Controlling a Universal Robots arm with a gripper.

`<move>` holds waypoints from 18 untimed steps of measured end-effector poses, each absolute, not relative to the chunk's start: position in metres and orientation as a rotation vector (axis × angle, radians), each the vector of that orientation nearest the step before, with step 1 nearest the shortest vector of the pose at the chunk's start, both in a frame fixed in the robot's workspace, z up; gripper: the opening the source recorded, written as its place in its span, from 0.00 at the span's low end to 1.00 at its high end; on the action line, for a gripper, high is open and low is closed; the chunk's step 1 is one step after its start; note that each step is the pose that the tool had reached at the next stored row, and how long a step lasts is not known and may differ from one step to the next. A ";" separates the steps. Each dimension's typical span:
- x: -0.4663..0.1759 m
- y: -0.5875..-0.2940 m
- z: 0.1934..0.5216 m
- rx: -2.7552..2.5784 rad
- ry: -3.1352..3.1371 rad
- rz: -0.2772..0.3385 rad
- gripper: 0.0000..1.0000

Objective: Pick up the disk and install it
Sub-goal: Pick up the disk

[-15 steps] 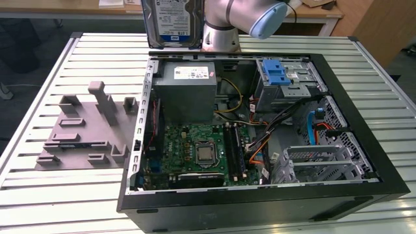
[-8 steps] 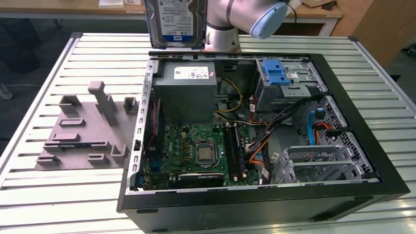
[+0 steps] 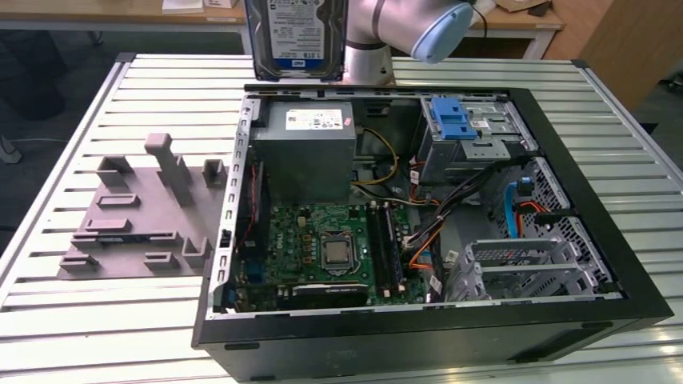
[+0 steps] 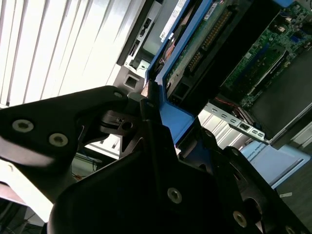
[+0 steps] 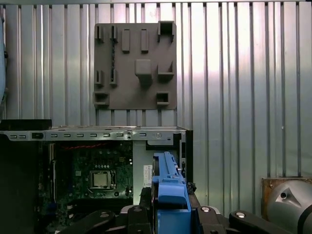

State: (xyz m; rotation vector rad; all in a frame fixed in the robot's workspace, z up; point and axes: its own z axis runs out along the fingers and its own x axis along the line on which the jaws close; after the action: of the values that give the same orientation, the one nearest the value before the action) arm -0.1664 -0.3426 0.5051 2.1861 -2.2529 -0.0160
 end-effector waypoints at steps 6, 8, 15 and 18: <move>-0.166 -0.353 0.505 2.186 -2.253 -0.016 0.36; -0.166 -0.356 0.505 2.186 -2.253 -0.016 0.36; -0.157 -0.357 0.505 2.186 -2.253 -0.016 0.36; -0.156 -0.357 0.505 2.186 -2.253 -0.016 0.36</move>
State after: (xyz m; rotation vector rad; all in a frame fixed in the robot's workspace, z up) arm -0.1558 -0.3567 0.5051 2.1860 -2.2529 -0.0160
